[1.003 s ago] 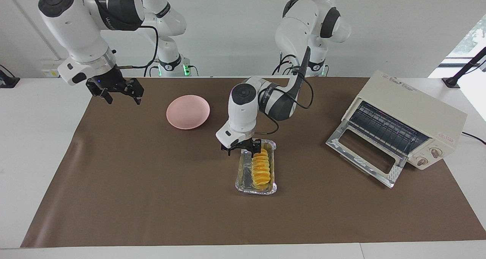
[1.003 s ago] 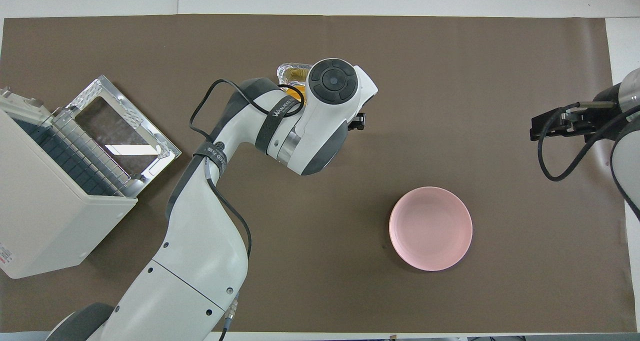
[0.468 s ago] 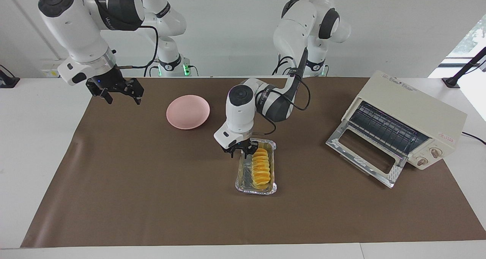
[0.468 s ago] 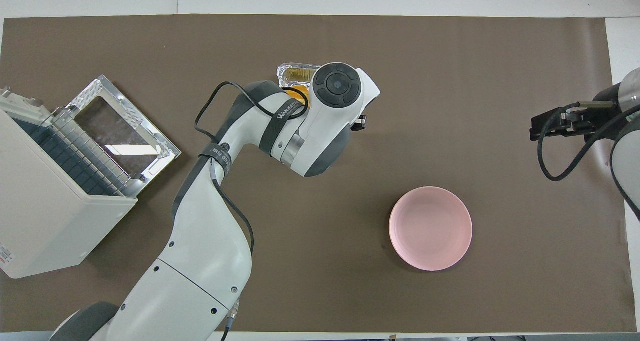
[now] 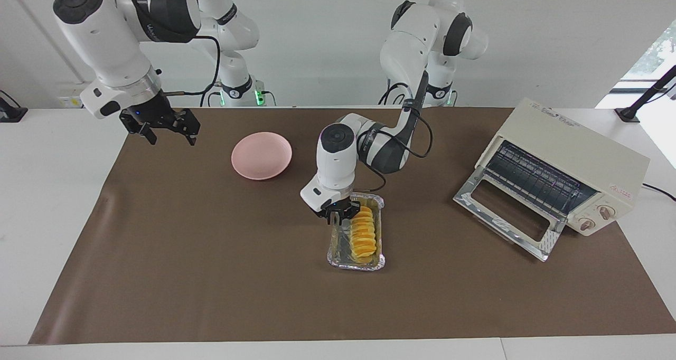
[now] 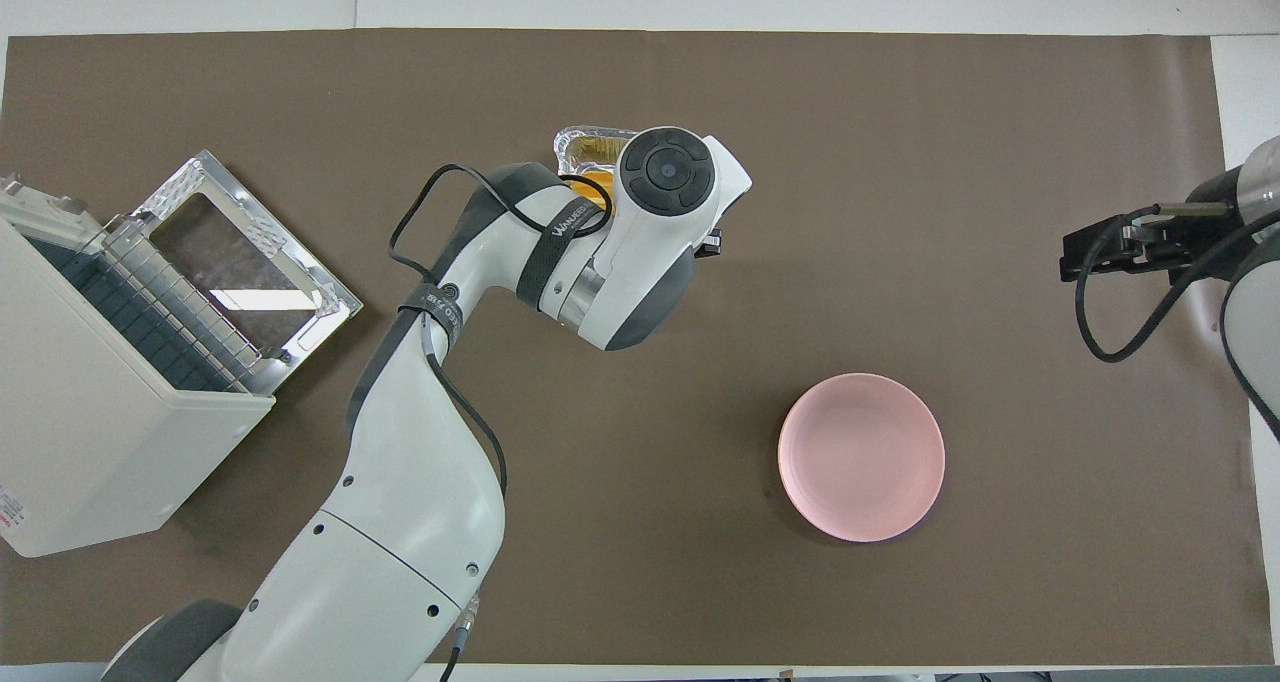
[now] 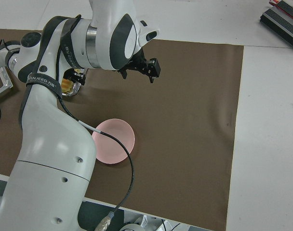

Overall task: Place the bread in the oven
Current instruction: 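Carry the foil tray with the left gripper to the toaster oven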

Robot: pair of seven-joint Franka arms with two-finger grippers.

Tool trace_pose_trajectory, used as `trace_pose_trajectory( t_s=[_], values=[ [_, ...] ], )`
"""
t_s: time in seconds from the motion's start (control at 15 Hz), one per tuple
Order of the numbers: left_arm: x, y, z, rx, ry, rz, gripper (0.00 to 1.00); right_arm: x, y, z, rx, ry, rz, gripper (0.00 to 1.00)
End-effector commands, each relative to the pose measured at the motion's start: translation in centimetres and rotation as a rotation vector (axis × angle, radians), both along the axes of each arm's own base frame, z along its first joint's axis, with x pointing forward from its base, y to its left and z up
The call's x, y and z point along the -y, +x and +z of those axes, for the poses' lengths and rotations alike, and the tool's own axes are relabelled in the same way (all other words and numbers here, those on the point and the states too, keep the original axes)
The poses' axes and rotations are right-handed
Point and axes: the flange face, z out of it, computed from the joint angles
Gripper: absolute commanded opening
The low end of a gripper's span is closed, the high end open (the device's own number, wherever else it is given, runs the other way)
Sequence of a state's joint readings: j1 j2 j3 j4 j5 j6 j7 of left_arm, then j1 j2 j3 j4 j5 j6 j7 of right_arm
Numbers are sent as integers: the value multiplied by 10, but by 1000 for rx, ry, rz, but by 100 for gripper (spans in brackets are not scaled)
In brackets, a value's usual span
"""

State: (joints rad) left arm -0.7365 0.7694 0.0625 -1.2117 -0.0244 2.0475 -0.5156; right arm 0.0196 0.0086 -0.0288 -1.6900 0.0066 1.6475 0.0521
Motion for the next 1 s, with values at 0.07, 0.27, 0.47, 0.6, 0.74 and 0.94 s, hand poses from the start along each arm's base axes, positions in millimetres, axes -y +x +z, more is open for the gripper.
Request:
trace_pose_trajectory(
  t_s=[0.07,0.27,0.47,0.6,0.74,0.94],
  values=[
    [-5,2,-2,7,14,11,0,3,-5,2,7,-13,12,100],
    [-15,4,6,-31,47,54,0,3,-5,2,7,-13,12,100],
    [-61,21,47,-70,116,160,0,3,-5,2,7,-13,12,100],
    [-102,36,72,-101,143,265,0,3,-5,2,7,-13,12,100],
    [-156,53,114,-117,94,381,0,3,-5,2,7,-13,12,100],
    [-202,55,140,-174,122,469,0,3,-5,2,7,-13,12,100]
  ],
)
